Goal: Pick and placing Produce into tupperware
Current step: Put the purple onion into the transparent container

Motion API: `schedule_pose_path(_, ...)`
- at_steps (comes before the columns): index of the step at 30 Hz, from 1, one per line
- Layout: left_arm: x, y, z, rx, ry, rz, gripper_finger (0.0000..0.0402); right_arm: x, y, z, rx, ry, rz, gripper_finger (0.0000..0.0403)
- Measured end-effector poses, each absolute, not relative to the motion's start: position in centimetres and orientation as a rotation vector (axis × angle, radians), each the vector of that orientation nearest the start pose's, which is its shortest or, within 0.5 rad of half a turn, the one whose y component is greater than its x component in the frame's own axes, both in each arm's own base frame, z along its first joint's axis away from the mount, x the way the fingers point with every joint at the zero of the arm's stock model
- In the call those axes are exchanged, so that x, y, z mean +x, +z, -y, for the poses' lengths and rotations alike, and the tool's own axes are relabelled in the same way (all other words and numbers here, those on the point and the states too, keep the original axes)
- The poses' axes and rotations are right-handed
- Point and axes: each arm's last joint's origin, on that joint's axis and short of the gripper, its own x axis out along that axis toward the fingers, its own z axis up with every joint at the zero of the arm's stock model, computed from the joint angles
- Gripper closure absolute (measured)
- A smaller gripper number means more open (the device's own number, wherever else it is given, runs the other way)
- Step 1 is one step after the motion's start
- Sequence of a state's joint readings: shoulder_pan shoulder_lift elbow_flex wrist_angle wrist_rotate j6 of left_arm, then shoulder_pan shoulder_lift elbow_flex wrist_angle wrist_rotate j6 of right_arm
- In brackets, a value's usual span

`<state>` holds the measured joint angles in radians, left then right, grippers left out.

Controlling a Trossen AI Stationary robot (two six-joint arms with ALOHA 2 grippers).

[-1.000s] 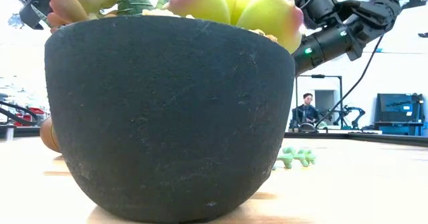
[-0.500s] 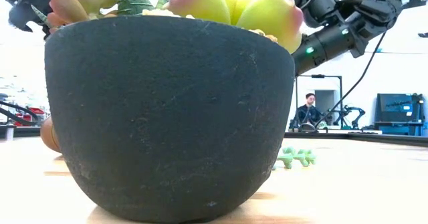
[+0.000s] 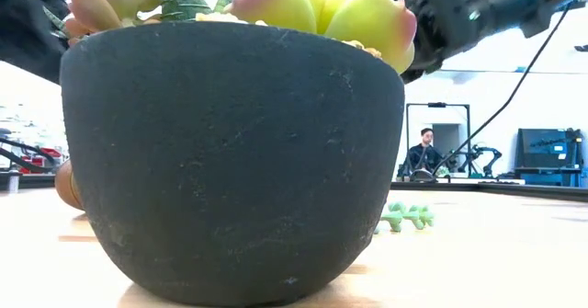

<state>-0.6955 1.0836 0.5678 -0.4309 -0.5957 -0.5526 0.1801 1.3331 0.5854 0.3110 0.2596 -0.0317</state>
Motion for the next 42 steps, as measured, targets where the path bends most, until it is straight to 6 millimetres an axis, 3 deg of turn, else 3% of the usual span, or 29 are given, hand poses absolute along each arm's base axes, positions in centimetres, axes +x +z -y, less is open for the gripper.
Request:
schedule_pose_path(11, 12.9, 19.4, 14.4, -0.074, -0.034, -0.743, 0.0182, 24.8, 21.2, -7.0, -0.096, 0.041, -0.368, 0.0107)
schedule_pose_path(23, 9.8, 19.1, 17.0, -0.333, -0.087, -0.779, 0.0182, 24.8, 21.6, -7.6, -0.033, 0.052, -0.329, 0.0107)
schedule_pose_path(33, 10.2, 16.3, 20.2, -0.461, -0.058, -0.804, 0.0182, 24.6, 21.5, -8.1, -0.051, 0.077, -0.33, 0.0107)
schedule_pose_path(42, 10.1, 15.4, 20.2, -0.434, -0.035, -0.843, 0.0211, 24.6, 21.6, -8.2, -0.048, 0.081, -0.323, 0.0107)
